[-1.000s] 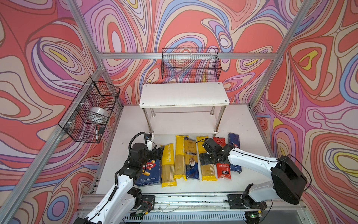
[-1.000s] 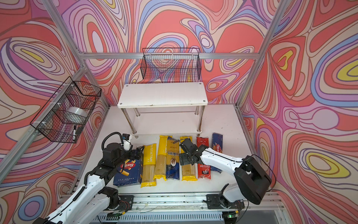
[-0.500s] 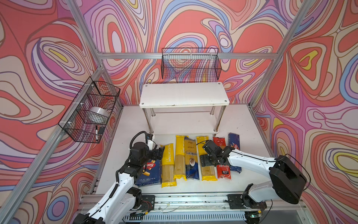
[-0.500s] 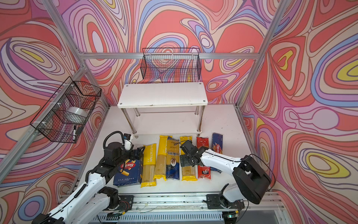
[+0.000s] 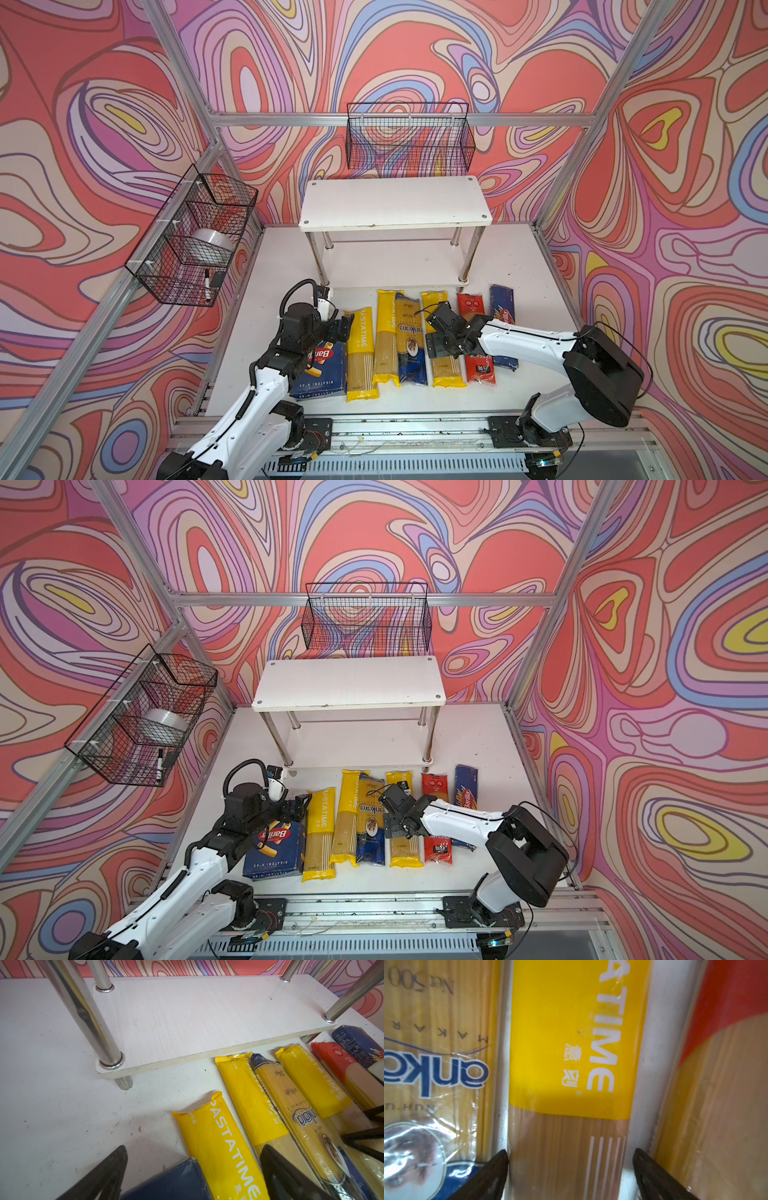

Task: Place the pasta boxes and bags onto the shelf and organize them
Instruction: 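Lower the right gripper onto the yellow PASTATIME bag and close it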

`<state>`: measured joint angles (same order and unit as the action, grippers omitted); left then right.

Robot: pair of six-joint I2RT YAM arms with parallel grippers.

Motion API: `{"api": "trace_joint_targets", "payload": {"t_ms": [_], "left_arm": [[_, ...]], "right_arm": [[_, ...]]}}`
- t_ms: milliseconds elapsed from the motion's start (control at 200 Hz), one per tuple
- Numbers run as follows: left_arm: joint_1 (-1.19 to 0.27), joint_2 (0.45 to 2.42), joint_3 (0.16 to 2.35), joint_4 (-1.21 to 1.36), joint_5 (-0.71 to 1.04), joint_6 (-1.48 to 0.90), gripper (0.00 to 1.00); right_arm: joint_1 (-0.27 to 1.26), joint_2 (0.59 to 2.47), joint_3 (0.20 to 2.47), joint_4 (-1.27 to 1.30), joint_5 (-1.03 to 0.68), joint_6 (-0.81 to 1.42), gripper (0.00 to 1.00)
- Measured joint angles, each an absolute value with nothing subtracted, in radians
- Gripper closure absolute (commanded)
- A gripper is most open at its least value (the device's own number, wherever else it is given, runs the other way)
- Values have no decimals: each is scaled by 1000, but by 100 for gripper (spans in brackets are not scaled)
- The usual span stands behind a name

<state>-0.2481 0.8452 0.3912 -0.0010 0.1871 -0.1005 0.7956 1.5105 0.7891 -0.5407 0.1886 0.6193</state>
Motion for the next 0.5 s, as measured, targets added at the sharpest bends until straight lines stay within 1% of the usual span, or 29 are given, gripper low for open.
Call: {"api": "trace_joint_targets", "payload": {"t_ms": [501], "left_arm": [[-248, 845, 391, -1, 186, -101, 0]], "right_arm": [[813, 1520, 762, -492, 208, 665, 3]]}}
